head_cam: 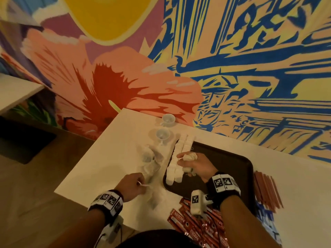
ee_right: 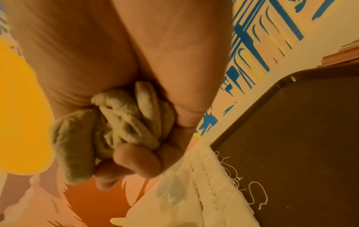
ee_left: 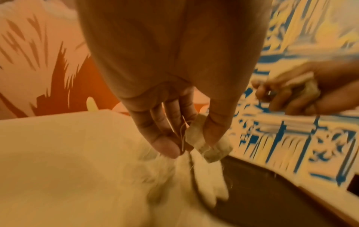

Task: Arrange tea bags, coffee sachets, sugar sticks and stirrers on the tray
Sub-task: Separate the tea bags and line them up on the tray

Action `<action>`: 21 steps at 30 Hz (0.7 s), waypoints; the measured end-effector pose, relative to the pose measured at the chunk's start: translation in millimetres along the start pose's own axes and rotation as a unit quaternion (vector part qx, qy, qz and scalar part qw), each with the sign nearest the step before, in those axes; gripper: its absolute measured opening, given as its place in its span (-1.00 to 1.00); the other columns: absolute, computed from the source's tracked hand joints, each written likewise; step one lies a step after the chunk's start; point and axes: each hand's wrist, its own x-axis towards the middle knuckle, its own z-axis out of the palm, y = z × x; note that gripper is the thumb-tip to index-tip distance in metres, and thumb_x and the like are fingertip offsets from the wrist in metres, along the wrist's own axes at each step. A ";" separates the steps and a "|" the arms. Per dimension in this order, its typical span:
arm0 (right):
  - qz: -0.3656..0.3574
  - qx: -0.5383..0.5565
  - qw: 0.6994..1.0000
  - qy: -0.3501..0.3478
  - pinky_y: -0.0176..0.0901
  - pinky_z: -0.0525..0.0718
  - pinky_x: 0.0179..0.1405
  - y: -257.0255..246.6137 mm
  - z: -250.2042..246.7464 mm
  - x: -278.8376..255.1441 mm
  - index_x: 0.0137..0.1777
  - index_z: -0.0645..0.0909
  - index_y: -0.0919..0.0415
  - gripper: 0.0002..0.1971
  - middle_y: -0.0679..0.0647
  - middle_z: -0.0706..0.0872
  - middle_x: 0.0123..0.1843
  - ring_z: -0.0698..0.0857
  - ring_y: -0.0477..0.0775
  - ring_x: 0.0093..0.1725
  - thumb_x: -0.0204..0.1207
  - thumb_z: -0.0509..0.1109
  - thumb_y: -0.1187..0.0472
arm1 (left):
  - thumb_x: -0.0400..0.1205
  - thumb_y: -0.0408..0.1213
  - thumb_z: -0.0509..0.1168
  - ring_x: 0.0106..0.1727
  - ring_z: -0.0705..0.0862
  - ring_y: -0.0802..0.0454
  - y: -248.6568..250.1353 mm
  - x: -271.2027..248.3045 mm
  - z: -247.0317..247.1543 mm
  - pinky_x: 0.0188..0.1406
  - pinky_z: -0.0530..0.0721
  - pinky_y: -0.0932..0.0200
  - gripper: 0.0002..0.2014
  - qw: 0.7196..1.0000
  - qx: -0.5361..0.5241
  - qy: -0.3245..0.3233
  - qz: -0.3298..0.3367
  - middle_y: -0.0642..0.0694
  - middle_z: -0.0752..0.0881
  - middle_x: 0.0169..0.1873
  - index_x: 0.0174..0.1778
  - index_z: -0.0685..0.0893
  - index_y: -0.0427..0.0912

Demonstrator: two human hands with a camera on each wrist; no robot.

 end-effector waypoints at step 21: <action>-0.129 -0.060 0.988 -0.054 -0.21 0.57 -0.51 -1.8 -66.4 -91.2 0.03 0.78 0.28 -0.76 0.07 0.77 -0.26 0.67 0.04 -0.33 0.46 0.66 0.18 | 0.65 -0.13 0.45 -0.30 0.59 -0.02 211.7 -54.4 5.2 -0.31 0.61 0.15 -0.88 0.961 -0.217 0.083 0.148 -0.26 0.66 -0.31 -0.03 0.84 -0.08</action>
